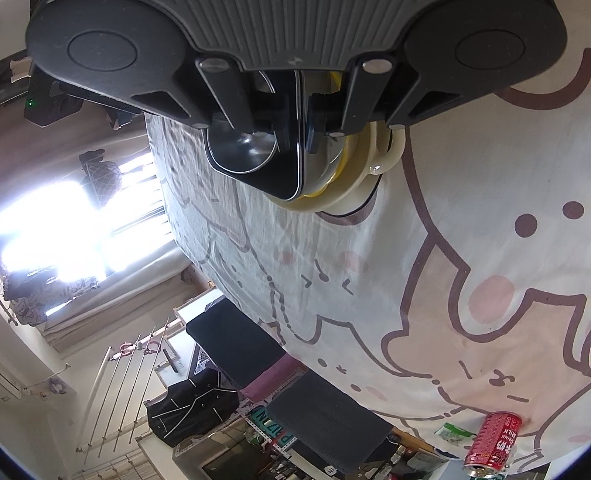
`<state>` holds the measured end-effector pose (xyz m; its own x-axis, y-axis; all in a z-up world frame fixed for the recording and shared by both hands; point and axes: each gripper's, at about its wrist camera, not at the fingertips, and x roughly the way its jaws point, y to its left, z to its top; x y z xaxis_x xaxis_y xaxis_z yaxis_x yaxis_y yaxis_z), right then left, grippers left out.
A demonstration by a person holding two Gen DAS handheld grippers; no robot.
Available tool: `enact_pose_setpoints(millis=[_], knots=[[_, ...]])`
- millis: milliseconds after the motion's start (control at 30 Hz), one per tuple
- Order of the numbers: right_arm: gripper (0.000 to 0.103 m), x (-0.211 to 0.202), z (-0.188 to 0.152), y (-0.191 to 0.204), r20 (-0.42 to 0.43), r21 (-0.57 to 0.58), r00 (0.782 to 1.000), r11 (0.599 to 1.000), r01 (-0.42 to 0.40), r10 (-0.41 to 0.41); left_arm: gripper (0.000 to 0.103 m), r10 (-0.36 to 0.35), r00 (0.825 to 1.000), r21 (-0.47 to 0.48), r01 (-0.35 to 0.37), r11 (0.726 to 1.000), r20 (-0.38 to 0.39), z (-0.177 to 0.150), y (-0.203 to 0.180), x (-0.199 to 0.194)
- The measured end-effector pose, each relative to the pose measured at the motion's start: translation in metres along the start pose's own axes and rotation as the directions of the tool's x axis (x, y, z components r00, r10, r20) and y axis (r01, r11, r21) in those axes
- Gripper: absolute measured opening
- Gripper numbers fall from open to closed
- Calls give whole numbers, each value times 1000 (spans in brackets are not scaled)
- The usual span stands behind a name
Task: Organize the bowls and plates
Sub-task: 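Lower the steel tray stack onto the yellow-rimmed plate stack with both grippers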
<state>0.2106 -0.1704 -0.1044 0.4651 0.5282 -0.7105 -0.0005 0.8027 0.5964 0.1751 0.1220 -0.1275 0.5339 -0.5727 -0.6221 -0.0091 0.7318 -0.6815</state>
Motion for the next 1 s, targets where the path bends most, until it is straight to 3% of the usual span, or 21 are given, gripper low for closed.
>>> enact_pose_setpoints(millis=[1000], knots=[[5, 8, 1, 2, -3, -23, 999, 999, 41, -41, 9, 45, 999, 30, -45, 999, -7, -1, -2, 9]])
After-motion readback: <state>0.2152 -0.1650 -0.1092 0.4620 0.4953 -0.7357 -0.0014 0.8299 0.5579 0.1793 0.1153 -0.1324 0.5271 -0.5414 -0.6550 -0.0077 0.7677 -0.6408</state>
